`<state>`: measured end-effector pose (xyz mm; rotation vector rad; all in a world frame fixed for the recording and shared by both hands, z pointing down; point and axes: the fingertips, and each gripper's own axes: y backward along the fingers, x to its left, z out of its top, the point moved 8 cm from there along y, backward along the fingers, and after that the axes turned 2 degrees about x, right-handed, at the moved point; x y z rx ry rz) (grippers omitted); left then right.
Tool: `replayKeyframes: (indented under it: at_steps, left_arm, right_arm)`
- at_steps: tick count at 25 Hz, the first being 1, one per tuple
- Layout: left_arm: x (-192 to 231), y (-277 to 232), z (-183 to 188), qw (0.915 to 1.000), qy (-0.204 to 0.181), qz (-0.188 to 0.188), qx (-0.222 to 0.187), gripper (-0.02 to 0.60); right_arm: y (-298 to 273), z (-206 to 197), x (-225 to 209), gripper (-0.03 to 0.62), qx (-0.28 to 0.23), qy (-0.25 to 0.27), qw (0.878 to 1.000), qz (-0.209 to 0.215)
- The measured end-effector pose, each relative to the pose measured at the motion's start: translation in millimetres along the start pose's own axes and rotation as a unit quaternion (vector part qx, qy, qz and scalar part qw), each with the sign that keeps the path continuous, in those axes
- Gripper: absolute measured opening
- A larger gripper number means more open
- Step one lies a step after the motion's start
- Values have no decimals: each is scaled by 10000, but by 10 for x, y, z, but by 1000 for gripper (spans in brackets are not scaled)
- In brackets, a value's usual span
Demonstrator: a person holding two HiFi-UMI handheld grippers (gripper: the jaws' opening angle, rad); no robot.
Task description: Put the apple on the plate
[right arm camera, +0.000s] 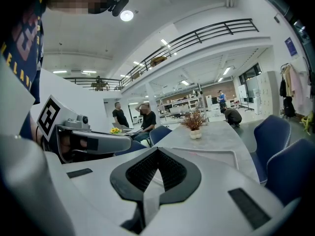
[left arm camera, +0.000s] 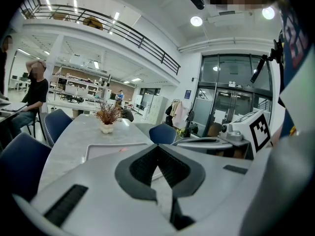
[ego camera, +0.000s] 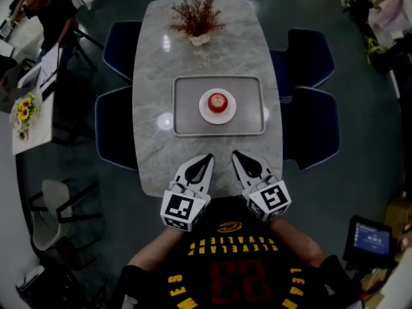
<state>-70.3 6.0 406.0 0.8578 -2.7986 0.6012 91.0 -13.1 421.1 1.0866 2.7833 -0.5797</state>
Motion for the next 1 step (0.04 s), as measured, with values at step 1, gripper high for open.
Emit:
replayKeyframes:
  at_steps: [1]
  left_arm:
    - [12, 5, -3, 10000, 0, 0, 0, 2]
  right_arm:
    - [-10, -15, 2, 6, -36, 3, 10000, 2]
